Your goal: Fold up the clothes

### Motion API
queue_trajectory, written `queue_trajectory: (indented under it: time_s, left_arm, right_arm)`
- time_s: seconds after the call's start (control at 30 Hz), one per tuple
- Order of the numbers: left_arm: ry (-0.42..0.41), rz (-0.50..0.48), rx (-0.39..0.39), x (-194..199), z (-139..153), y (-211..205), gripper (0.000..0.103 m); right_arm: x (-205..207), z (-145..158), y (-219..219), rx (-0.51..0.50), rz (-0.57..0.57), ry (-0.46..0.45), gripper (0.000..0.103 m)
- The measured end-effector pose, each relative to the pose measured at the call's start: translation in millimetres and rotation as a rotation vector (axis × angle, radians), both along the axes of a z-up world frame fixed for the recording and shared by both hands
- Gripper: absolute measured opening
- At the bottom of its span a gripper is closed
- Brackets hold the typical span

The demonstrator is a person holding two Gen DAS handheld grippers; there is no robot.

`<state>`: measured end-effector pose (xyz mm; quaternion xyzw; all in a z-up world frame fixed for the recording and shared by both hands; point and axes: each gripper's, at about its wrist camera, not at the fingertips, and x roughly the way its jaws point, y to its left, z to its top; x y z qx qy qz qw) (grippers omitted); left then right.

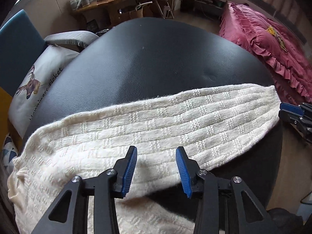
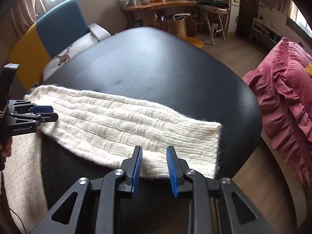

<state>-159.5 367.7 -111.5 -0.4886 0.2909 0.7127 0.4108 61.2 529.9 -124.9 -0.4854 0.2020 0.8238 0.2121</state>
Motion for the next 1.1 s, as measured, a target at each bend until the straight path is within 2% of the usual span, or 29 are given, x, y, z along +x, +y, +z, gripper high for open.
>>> queue_trajectory:
  time_s: [0.13,0.37,0.53,0.63,0.67,0.73,0.8,0.87,0.97,1.03,1.1]
  left_arm:
    - [-0.021,0.000,-0.065,-9.6,-20.1,19.0,0.031]
    - [-0.028,0.089,-0.035,-24.4,-23.3,35.6,0.030]
    - [-0.062,0.159,0.092,-30.2,-12.0,21.6,0.030]
    - [-0.082,0.201,0.169,-33.7,-5.0,13.0,0.030]
    - [-0.089,0.215,0.195,-34.8,-2.7,10.1,0.030]
    - [-0.136,0.293,0.328,-42.2,15.0,-22.3,0.030]
    - [-0.147,0.365,0.411,-47.7,27.6,-59.2,0.030]
    - [-0.105,0.387,0.417,-49.2,31.8,-91.6,0.030]
    - [-0.070,0.344,0.369,-29.0,22.3,-120.0,0.030]
    - [-0.048,0.289,0.336,-15.0,9.6,-128.4,0.030]
    - [-0.054,0.259,0.338,-7.0,2.1,-126.8,0.030]
  right_arm:
    - [-5.4,-8.1,6.7,0.008,-0.016,-0.017,0.025]
    - [-18.5,-10.1,17.1,0.039,-0.012,-0.028,0.025]
    - [-23.8,-3.6,32.9,0.038,-0.016,0.003,0.024]
    - [-23.8,30.5,29.1,0.078,0.004,0.123,0.027]
    - [-26.5,43.1,22.0,0.080,0.036,0.170,0.027]
    - [-45.6,50.4,1.1,0.034,0.112,0.199,0.027]
    - [-65.5,56.8,-20.0,-0.015,0.188,0.224,0.027]
    - [-89.8,49.9,-48.8,-0.059,0.271,0.216,0.027]
    - [-128.4,37.8,-92.4,-0.056,0.377,0.179,0.027]
    - [-153.3,28.8,-112.8,-0.044,0.421,0.145,0.027]
    - [-175.7,17.8,-121.9,-0.027,0.433,0.101,0.027]
